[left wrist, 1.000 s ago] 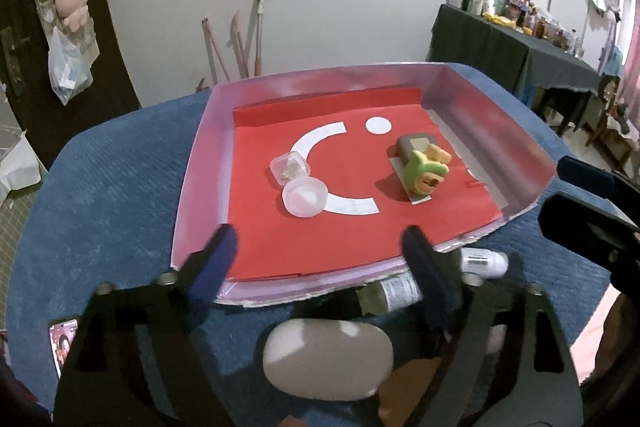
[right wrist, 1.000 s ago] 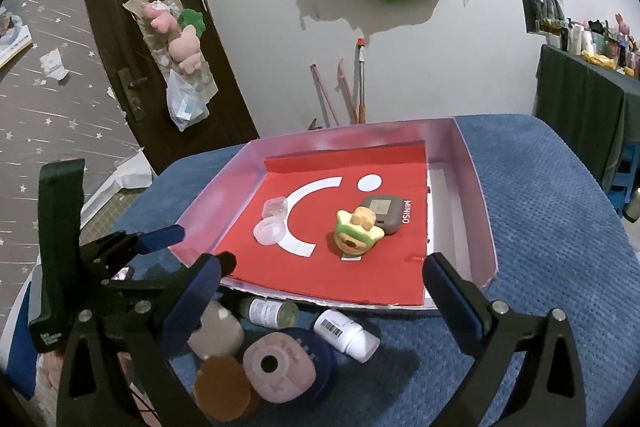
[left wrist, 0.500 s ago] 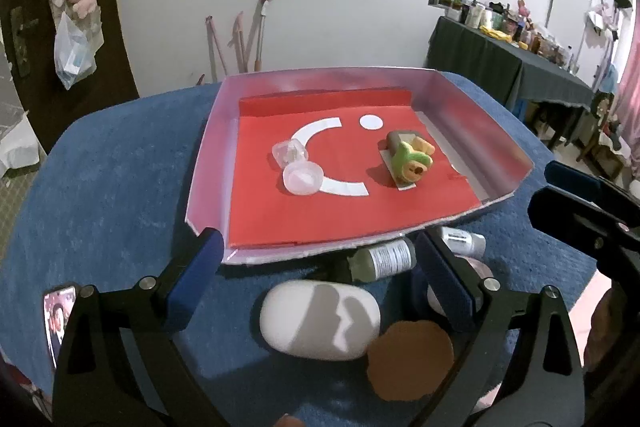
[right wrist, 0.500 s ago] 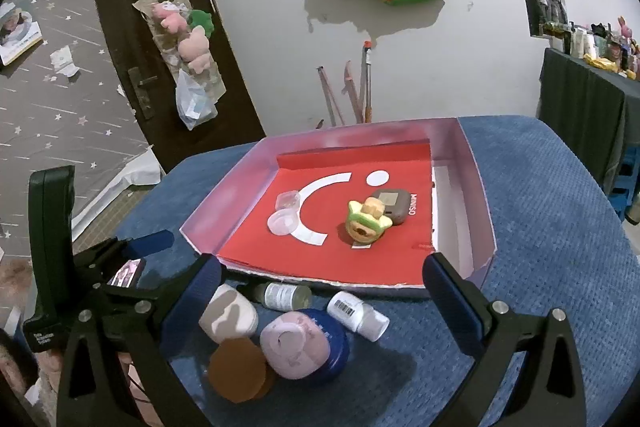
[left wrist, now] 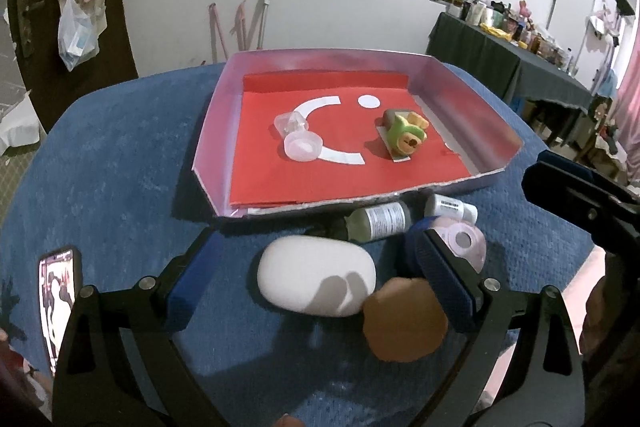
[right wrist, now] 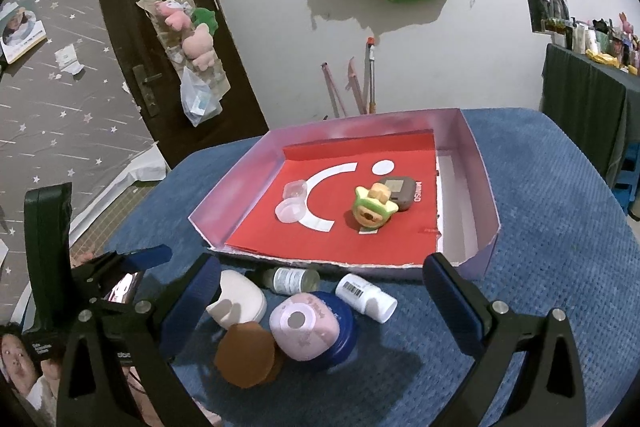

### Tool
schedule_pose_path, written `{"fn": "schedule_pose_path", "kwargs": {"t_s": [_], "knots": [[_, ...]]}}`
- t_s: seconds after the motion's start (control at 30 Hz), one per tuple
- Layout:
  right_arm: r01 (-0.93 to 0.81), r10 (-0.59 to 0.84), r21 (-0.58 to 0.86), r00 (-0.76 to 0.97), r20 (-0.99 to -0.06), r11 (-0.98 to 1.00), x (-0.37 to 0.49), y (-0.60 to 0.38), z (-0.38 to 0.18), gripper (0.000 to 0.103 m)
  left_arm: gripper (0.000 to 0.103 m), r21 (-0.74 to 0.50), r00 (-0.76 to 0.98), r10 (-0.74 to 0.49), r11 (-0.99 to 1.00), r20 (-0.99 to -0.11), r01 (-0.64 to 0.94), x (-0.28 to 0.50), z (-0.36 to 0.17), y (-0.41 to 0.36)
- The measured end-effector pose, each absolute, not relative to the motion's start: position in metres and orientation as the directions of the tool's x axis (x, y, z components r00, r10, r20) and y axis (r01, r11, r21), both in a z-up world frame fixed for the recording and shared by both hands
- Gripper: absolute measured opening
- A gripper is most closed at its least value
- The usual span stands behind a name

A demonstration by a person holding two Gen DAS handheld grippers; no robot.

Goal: Organize rigid objects
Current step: 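Withdraw both grippers from the tray back toward the remaining table objects, then grasp the pink container with the right gripper while the left gripper nears the brown pot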

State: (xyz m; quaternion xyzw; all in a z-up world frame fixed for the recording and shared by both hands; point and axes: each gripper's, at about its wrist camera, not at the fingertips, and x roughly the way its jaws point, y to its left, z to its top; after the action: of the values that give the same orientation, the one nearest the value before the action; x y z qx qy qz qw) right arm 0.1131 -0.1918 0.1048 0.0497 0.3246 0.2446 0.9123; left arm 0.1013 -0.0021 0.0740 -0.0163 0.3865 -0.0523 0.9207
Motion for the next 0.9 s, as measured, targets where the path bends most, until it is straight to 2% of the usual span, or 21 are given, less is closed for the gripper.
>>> {"fn": "schedule_pose_path", "kwargs": {"t_s": [0.7,0.9], "knots": [[-0.423,0.498,0.274,0.628,-0.598,0.863,0.091,-0.193,0.085,0.103,0.098,-0.079,0.668,-0.108,0.994,-0.737,0.073,0.073,0.060,0.001],[-0.426,0.458,0.212,0.637,-0.619,0.879,0.084,-0.186,0.075,0.101,0.098,-0.102,0.666,-0.131,0.991,-0.734,0.082,0.067,0.057,0.006]]}}
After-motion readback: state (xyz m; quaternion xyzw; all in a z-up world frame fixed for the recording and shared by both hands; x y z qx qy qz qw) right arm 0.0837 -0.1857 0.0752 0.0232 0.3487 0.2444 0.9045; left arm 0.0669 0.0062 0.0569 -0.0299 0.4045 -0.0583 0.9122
